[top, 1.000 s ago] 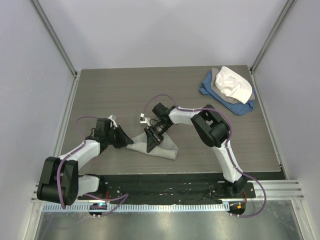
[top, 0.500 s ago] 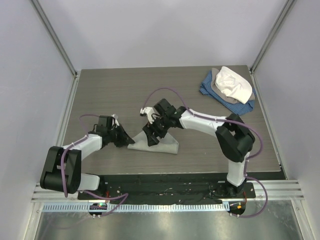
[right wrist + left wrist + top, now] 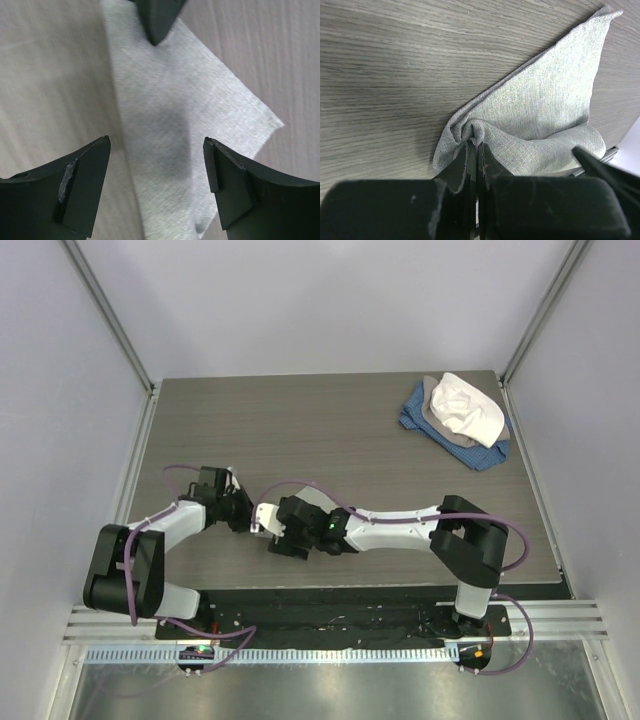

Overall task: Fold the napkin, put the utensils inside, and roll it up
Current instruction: Roll the napkin with the utensil

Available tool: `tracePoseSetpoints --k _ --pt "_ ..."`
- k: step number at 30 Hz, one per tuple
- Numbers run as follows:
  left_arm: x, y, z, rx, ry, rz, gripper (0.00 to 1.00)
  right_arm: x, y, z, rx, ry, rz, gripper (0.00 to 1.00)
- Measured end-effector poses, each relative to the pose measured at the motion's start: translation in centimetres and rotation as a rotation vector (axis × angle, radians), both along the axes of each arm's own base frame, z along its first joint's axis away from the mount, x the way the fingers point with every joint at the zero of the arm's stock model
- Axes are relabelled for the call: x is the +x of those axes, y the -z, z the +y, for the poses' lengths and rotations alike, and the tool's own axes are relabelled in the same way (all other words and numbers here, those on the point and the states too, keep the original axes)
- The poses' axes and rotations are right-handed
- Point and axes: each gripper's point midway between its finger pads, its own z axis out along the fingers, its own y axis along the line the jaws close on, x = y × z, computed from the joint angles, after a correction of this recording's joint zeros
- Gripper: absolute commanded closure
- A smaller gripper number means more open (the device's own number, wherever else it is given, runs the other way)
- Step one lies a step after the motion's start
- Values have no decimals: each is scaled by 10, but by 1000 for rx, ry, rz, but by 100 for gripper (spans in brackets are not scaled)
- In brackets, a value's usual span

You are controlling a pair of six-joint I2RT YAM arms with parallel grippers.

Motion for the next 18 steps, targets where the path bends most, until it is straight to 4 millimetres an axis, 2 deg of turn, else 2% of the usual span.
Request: tracePoseSetpoints --k 5,10,13,15,17,18 --pt "0 0 0 0 3 8 100 13 7 -5 -45 19 -62 21" --pt "0 0 0 1 3 14 100 13 20 -7 -76 5 -54 25" --pt "1 0 -1 1 4 20 100 11 25 -7 -84 -4 -36 33" --pt "1 0 -1 1 6 23 99 12 27 -8 -80 -2 -19 42" --pt "1 1 -1 0 8 26 92 12 31 -7 -75 -2 19 48" --pt "1 0 -1 0 9 26 78 14 32 -6 -69 1 39 51"
